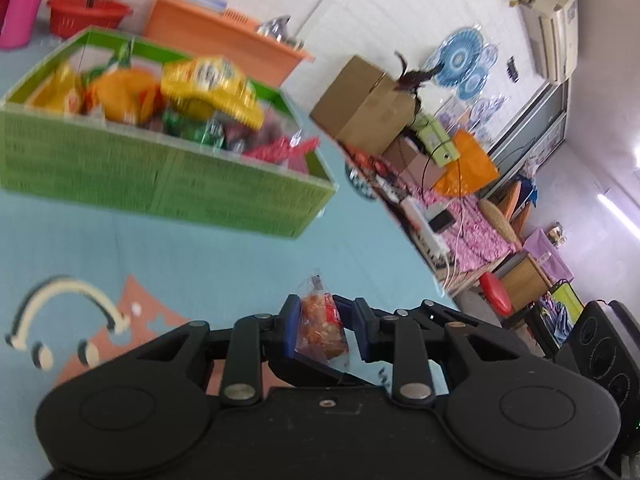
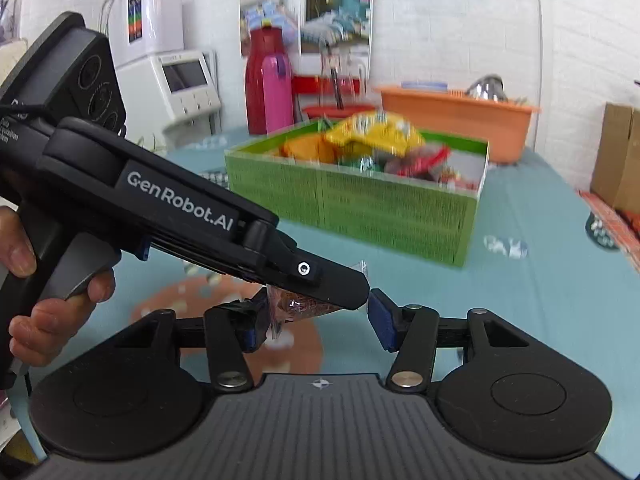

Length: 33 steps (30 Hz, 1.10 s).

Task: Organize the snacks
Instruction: 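Carry the clear orange-snack bag into the box and open the left gripper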

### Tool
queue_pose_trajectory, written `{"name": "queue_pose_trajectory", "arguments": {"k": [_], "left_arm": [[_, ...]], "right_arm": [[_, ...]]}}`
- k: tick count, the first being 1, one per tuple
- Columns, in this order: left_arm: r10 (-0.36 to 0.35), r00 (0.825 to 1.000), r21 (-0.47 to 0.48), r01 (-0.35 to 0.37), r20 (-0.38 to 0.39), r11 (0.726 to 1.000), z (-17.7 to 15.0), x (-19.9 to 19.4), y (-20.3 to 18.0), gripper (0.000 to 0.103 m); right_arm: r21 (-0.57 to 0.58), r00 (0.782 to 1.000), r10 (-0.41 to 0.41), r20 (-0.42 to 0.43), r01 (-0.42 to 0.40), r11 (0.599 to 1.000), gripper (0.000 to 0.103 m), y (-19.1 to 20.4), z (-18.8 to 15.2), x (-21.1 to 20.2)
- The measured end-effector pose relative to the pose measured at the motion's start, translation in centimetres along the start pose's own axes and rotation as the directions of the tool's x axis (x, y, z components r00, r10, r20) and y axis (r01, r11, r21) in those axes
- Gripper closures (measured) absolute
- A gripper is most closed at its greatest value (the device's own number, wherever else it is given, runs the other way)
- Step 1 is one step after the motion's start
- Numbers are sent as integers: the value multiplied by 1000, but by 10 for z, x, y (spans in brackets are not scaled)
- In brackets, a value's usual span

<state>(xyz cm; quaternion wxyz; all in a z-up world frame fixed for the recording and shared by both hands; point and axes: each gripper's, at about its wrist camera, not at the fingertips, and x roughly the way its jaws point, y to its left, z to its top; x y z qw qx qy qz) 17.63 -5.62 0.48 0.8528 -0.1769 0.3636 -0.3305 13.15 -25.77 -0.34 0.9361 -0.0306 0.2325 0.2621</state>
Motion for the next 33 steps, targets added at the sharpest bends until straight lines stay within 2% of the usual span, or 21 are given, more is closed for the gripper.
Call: {"name": "queue_pose_trajectory", "arguments": {"k": [7, 13, 17, 22, 23, 25, 26, 27, 29, 33], "left_arm": [[-21, 996, 65, 15, 88, 998, 48, -8, -20, 72], [-25, 988, 112, 7, 153, 994, 100, 11, -27, 72], [-9, 985, 120, -12, 171, 993, 125, 33, -18, 72], [13, 989, 77, -24, 146, 997, 148, 68, 6, 72], [19, 989, 73, -30, 144, 997, 150, 72, 10, 68], [35, 987, 66, -45, 155, 997, 151, 77, 19, 34], [46, 985, 60, -56, 165, 997, 151, 78, 23, 0], [68, 981, 47, -77, 183, 996, 149, 77, 26, 0], [92, 969, 41, -104, 229, 994, 145, 72, 28, 0], [98, 968, 64, -115, 230, 991, 141, 66, 24, 0]], "right_arm": [[-30, 990, -30, 138, 34, 999, 15, -16, 41, 0], [-29, 970, -53, 239, 61, 998, 15, -43, 75, 18], [18, 966, -45, 255, 42, 999, 15, -66, 89, 40], [44, 970, -46, 240, 37, 998, 15, -86, 91, 73], [49, 971, -52, 233, 42, 998, 15, -90, 91, 79], [57, 976, -64, 207, 53, 997, 9, -95, 89, 91], [66, 980, -72, 183, 61, 996, 7, -99, 86, 98], [73, 984, -78, 162, 67, 995, 0, -101, 83, 102], [82, 987, -79, 140, 68, 994, 0, -103, 74, 105], [94, 988, -70, 136, 57, 994, 0, -104, 67, 100]]}}
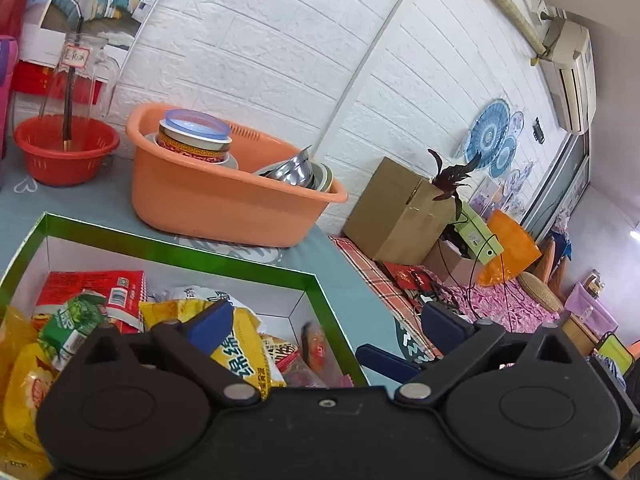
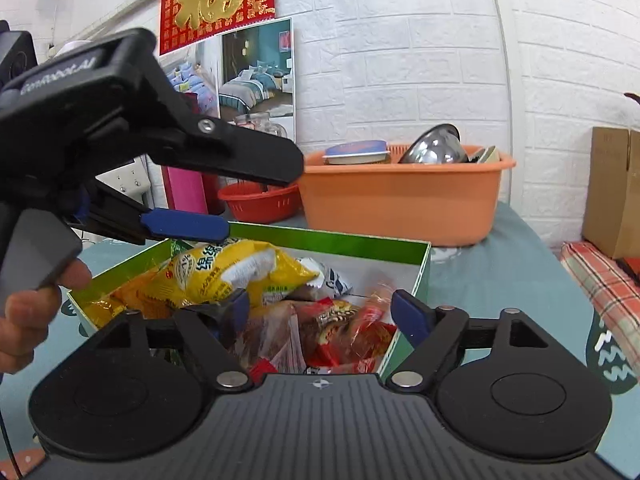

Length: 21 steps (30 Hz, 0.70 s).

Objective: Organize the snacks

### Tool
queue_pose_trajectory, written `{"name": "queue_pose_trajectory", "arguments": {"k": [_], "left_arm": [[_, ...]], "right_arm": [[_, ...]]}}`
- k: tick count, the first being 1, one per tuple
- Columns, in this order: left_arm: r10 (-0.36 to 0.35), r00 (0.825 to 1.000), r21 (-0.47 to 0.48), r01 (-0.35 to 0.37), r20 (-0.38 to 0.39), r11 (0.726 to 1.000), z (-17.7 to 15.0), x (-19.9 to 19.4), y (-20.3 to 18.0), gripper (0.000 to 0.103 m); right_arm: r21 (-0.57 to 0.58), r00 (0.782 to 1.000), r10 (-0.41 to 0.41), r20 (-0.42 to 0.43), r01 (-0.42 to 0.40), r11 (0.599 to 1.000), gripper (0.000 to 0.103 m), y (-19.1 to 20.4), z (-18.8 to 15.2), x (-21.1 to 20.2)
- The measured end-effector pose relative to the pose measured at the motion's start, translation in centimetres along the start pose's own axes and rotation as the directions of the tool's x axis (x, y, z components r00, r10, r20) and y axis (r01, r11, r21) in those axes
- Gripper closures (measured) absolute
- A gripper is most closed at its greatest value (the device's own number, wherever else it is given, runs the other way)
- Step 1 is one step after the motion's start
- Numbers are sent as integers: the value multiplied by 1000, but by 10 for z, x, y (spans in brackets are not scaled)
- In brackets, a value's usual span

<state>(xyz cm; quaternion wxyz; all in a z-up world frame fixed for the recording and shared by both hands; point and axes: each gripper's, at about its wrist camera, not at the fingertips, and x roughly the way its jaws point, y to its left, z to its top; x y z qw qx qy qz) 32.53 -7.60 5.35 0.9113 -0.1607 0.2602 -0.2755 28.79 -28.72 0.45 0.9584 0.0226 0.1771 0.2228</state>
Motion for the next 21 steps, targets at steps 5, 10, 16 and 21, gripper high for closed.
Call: {"name": "queue_pose_trajectory", "arguments": {"k": [5, 10, 16, 21], "left_arm": [[3, 1000, 30, -3, 2, 1000, -6, -22, -16, 0], [-8, 999, 37, 7, 49, 999, -10, -64, -40, 0], [38, 992, 99, -50, 123, 994, -19, -128, -70, 0], [176, 973, 87, -191, 149, 978, -47, -162, -69, 0]], "right_arm": [[26, 1000, -19, 23, 18, 999, 0, 2, 11, -27], [7, 998, -44, 36, 43, 999, 0, 21, 24, -74], [-31, 996, -81, 48, 82, 996, 0, 45, 28, -128], [-36, 997, -74, 30, 75, 997, 0, 64, 13, -154]]}}
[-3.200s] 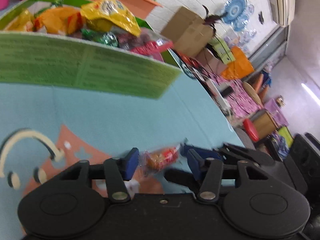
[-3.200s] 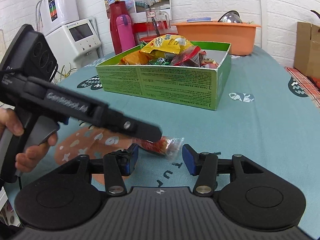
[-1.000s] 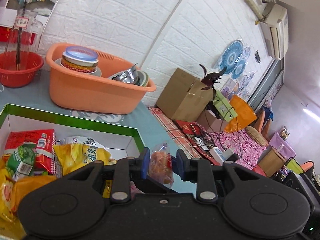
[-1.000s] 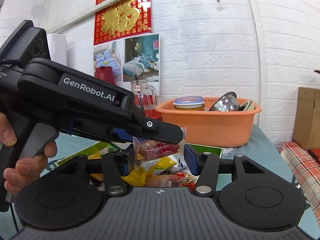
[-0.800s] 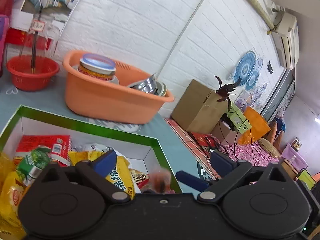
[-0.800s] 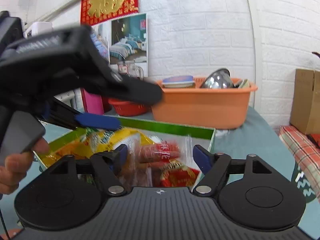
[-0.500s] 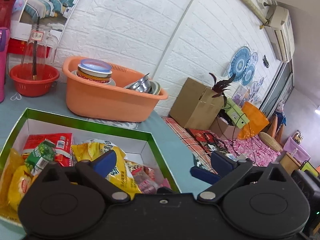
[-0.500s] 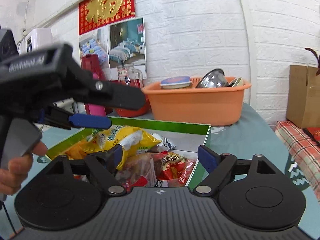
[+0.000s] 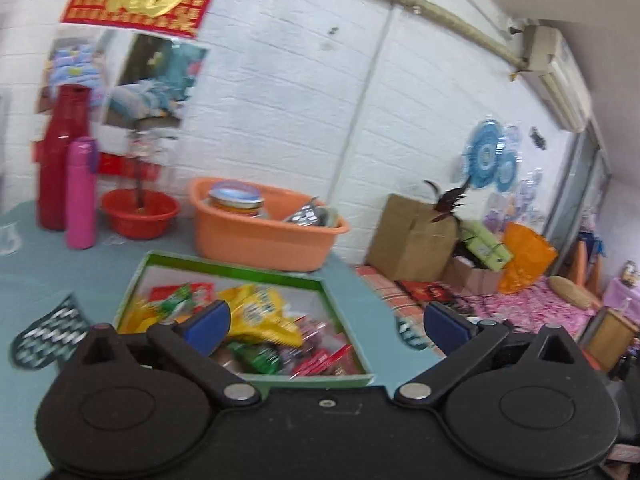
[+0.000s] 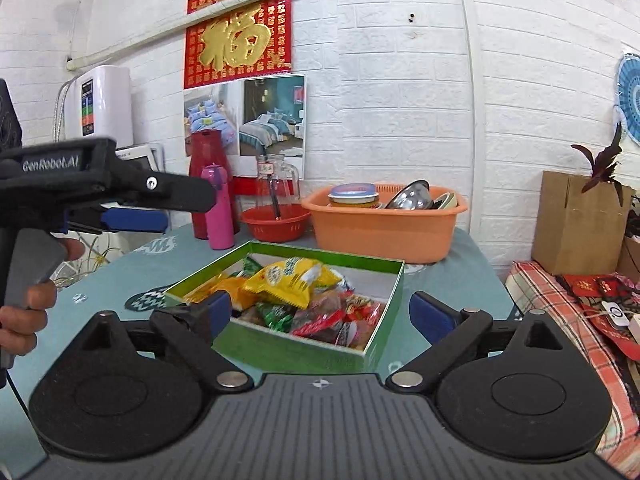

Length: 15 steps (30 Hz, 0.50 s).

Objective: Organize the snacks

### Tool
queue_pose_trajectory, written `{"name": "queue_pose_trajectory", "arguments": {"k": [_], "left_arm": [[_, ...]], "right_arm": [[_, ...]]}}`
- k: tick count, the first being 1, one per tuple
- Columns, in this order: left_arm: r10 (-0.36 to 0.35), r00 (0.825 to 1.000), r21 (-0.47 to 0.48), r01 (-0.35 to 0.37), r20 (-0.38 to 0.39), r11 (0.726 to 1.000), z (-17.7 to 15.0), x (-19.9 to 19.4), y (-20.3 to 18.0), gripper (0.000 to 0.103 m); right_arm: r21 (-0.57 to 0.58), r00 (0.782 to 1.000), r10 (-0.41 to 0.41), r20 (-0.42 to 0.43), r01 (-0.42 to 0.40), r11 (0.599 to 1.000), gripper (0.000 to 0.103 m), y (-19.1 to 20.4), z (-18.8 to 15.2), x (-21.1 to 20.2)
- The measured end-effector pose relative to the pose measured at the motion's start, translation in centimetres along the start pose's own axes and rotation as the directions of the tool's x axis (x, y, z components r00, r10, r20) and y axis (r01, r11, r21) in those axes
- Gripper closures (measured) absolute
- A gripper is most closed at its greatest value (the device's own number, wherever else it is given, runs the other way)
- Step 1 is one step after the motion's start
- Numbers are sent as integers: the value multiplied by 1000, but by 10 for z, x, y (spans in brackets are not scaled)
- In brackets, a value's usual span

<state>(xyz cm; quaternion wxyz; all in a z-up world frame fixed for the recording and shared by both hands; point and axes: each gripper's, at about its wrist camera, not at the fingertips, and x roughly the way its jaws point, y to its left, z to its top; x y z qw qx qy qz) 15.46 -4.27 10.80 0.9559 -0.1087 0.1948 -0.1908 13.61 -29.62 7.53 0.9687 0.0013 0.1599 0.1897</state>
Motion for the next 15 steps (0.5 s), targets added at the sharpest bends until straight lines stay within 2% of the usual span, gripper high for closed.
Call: {"name": "queue_pose_trajectory", "arguments": {"k": [3, 6, 11, 15], "left_arm": [[106, 994, -29, -106, -28, 994, -23, -6, 13, 0], [188, 979, -42, -192, -72, 981, -48, -7, 25, 0], [237, 963, -72, -247, -127, 966, -78, -12, 38, 0], [261, 956, -40, -268, -136, 963, -86, -14, 35, 0]], "right_arm": [[-11, 1000, -13, -3, 13, 1000, 0, 8, -14, -7], [15, 999, -33, -29, 34, 999, 0, 12, -26, -4], [46, 995, -63, -73, 67, 997, 0, 16, -41, 9], [52, 992, -93, -90, 98, 994, 0, 19, -47, 19]]}}
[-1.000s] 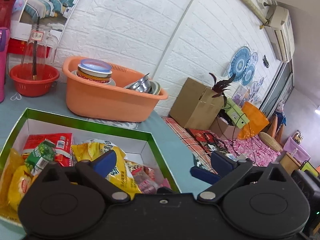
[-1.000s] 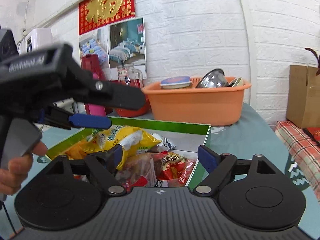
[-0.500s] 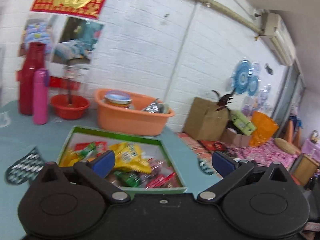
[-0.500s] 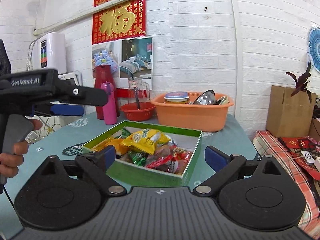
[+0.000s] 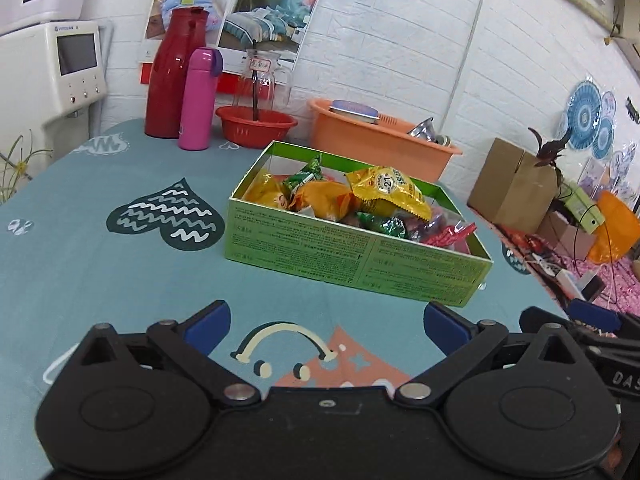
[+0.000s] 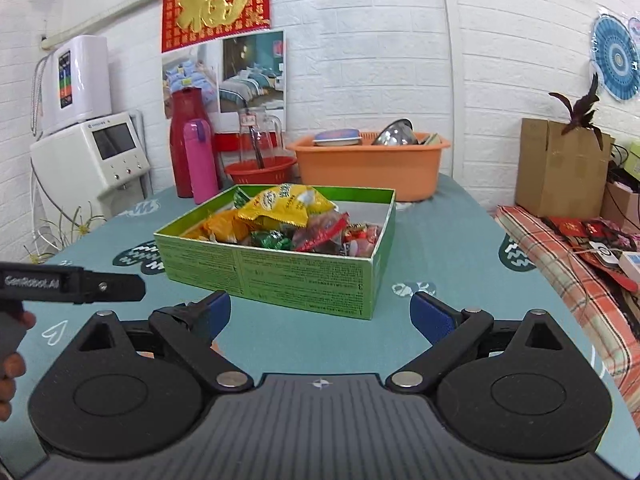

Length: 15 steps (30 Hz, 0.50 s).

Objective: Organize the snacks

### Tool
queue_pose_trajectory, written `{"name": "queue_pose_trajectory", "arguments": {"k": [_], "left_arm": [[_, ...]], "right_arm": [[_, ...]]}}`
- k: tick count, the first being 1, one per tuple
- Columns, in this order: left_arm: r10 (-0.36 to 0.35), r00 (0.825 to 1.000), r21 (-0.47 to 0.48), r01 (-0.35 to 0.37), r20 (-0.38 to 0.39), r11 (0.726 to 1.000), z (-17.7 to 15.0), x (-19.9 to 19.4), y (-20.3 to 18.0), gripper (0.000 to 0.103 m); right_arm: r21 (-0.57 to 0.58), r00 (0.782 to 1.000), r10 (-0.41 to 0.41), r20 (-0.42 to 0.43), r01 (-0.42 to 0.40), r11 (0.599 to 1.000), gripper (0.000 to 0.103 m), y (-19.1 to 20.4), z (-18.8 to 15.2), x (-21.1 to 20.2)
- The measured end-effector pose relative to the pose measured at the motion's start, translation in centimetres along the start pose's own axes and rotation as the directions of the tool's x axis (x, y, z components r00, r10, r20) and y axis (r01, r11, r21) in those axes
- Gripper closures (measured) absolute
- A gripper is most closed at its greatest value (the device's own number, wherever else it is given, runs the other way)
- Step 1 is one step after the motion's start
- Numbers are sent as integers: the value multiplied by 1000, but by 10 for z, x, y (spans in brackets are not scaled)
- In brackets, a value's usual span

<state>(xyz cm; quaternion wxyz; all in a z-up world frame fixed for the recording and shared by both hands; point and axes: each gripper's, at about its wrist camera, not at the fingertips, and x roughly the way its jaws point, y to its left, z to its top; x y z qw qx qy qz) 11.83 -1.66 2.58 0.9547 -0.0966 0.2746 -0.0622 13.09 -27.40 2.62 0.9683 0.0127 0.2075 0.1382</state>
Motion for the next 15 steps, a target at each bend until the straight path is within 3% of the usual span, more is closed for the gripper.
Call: {"name": "queue_pose_trajectory", "arguments": {"k": [15], "left_arm": [[44, 999, 37, -44, 7, 998, -3, 0, -1, 0]], "right_arm": [[-19, 1000, -20, 7, 20, 1000, 0, 10, -4, 4]]}}
